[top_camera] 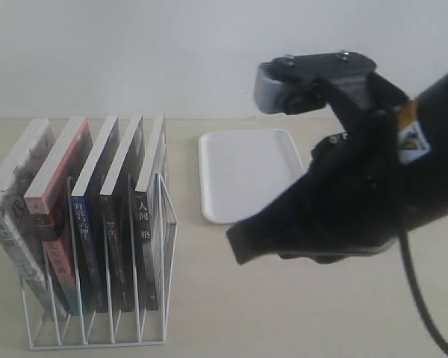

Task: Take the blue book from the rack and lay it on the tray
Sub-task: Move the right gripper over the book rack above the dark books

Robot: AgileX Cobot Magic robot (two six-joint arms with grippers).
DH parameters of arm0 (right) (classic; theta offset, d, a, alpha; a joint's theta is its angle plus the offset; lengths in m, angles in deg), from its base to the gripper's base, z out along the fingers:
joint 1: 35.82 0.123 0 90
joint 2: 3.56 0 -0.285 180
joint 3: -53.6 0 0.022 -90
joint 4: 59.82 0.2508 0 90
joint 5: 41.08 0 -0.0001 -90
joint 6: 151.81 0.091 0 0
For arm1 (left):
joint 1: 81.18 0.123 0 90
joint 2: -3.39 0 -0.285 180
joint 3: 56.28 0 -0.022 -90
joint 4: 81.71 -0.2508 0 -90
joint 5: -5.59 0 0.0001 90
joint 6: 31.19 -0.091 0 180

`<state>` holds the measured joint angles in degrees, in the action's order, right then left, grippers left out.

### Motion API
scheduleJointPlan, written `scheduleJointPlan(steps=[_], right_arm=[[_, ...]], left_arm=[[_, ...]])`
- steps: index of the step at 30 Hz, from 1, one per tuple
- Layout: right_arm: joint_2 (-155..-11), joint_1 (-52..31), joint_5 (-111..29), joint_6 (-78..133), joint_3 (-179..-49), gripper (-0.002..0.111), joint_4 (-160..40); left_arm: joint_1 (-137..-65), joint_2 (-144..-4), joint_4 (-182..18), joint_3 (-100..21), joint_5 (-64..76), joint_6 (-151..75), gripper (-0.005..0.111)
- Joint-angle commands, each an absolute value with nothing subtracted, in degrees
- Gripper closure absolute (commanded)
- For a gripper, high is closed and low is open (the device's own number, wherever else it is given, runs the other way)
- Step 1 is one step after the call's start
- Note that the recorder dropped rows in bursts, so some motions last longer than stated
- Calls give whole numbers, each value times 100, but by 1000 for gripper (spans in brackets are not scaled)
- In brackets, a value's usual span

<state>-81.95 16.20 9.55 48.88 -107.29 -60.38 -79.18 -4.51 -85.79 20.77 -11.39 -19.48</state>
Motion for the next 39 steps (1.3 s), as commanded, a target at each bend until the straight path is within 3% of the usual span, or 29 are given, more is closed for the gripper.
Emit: scheduleJointPlan(steps=[1, 5, 26, 39], right_arm=[[-8738, 1734, 1530, 5314, -11590, 87, -6445], [-9140, 1734, 1677, 5436, -12402, 66, -6445], [-11857, 1734, 2888, 5817, -16204, 67, -7024], [-12394, 1734, 2888, 6141, -16315, 67, -7221]], left_arm=[[-7900, -440, -8602, 2094, -1135, -1975, 102], [-7900, -440, -8602, 2094, -1135, -1975, 102], [-7900, -440, -8602, 2094, -1135, -1975, 102], [-7900, -440, -8602, 2094, -1135, -1975, 102]])
